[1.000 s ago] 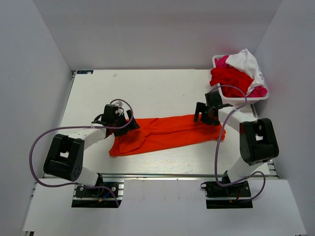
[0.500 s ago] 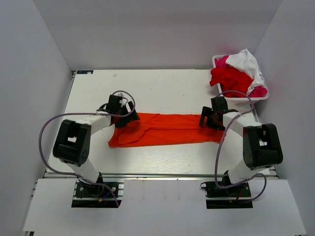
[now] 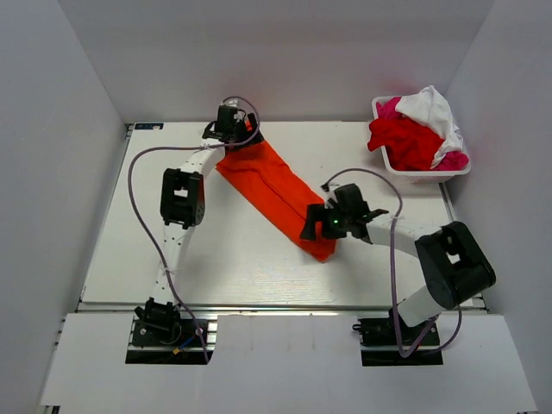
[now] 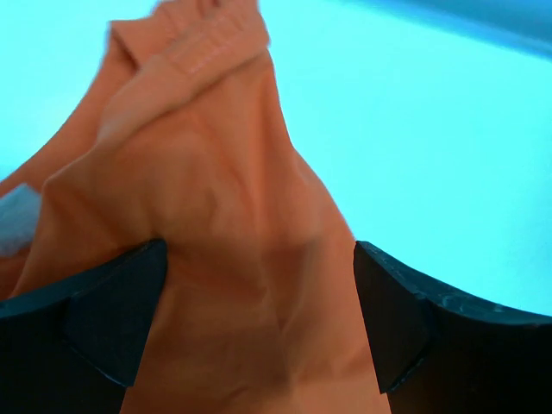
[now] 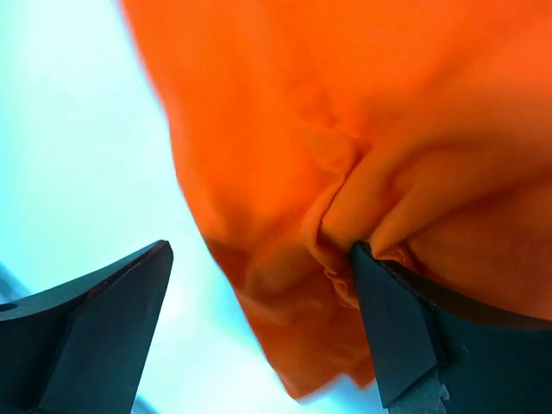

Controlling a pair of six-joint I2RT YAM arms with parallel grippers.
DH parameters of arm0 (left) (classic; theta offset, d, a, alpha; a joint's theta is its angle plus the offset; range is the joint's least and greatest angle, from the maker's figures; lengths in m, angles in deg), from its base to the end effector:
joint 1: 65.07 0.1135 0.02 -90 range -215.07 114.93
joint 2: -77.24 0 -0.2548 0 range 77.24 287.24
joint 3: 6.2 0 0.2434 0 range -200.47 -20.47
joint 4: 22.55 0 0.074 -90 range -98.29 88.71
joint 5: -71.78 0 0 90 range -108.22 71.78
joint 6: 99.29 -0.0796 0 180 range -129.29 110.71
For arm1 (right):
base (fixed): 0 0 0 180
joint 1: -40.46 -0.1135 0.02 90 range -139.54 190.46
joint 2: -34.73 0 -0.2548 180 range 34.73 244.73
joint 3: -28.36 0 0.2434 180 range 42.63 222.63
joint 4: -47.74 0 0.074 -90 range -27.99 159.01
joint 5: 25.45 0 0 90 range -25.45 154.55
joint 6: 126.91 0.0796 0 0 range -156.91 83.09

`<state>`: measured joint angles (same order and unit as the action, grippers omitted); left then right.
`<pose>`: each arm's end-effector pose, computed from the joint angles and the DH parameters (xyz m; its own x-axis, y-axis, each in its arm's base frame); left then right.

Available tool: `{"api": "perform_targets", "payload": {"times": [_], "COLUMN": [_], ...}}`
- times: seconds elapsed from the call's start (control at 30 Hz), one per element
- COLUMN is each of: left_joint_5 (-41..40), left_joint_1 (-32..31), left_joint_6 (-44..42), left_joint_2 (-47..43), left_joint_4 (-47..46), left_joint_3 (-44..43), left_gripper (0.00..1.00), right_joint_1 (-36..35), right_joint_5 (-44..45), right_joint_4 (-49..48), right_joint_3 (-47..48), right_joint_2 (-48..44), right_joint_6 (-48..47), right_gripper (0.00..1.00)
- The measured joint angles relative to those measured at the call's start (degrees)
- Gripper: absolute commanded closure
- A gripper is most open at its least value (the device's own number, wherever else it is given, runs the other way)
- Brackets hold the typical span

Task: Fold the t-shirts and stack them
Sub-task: Rotate the tshirt 100 degrees

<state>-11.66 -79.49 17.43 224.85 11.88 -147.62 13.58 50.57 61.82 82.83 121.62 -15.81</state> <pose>0.5724 -0.1566 0.1241 -0.7122 -0.2781 -0.6445 0.0125 0.9130 -0.4077 0.2729 0.1599 0.1277 -0.8150 -0.0214 -0.5791 -0.3148 0.8554 0.4113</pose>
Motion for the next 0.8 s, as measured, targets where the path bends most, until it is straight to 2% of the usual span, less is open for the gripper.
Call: {"api": "perform_targets", "payload": {"times": [0.27, 0.4, 0.53, 0.8], "left_joint_5": [9.79, 10.82, 10.82, 9.18], "left_joint_1": [-0.9, -2.03, -3.52, -4.74], "left_joint_6": [3.91, 6.38, 7.87, 9.11], "left_joint_2": [14.14, 16.24, 16.65, 16.61], "left_joint_4": [-16.2, -22.45, -24.06, -25.33], "left_joint_3": [-14.78, -15.45, -15.43, -15.04], "left_gripper": [0.0, 0.0, 0.0, 0.0], "right_joint_1": [-17.9, -24.22, -27.52, -28.81], "right_joint_5": [-9.7, -12.52, -13.18, -9.79], "right_joint_4": [-3.06, -2.25, 0.35, 8.35], "right_joint_3": [8.63, 14.32, 17.05, 18.58], "right_joint_2": [10.32, 15.06, 16.48, 14.58], "right_joint_6": [-0.07, -0.94, -2.16, -3.72], "right_gripper": [0.1, 0.1, 0.1, 0.1]}}
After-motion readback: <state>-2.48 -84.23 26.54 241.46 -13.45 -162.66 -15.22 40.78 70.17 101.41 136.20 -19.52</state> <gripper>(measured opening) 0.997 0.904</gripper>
